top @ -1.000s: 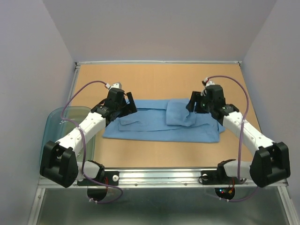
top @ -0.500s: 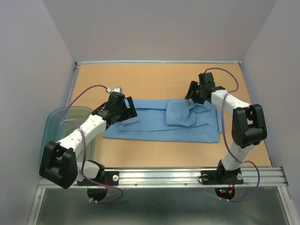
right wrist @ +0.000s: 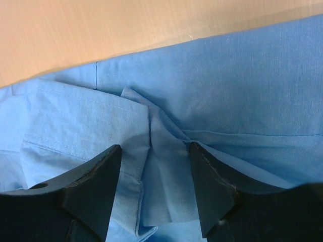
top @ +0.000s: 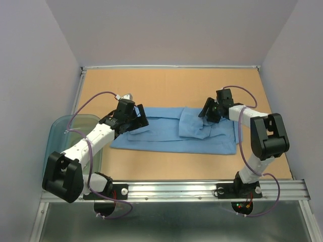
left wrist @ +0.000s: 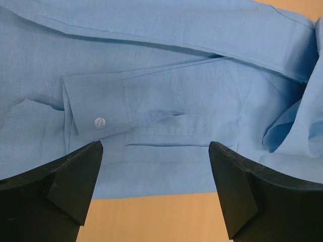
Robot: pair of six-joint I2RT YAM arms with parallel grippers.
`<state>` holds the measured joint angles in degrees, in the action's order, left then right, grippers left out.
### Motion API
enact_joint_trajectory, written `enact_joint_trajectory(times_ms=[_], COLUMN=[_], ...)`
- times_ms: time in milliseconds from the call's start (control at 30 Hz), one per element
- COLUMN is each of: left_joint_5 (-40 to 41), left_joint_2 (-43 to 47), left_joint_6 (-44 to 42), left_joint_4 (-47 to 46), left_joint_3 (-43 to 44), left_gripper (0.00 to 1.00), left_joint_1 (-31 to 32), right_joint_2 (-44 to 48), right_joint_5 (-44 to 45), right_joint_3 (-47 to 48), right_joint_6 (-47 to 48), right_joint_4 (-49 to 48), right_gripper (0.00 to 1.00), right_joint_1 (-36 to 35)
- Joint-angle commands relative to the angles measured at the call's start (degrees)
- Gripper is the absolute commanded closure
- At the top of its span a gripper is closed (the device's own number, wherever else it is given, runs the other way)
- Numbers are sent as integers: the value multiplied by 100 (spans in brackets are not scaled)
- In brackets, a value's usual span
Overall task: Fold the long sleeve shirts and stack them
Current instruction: Fold the shirt
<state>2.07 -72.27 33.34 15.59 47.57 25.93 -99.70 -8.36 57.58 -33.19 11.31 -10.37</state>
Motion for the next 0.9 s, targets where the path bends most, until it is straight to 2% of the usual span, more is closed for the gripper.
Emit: enact_joint_trajectory(times_ms=[0,367,667,867], left_joint_5=[4,13,30,66], left_joint_2=[2,-15,2,-6], left_joint_6=[14,14,14,14], left_joint_4=[-144,-136,-101,-56], left_joint_3=[-64,-73,-46,-64], left_gripper=[2,2,2,2], left_joint_1=[43,61,70,79], right_joint_2=[240,443,-101,-444], right_joint_5=[-235,-254,1,-235], right_joint_3=[-230,253,719,948], right_joint_6=[216,647,638,735], right_joint_4=[-147,-323,-393,-524], right_gripper=[38,44,50,55], right_joint_1=[53,53,53,62])
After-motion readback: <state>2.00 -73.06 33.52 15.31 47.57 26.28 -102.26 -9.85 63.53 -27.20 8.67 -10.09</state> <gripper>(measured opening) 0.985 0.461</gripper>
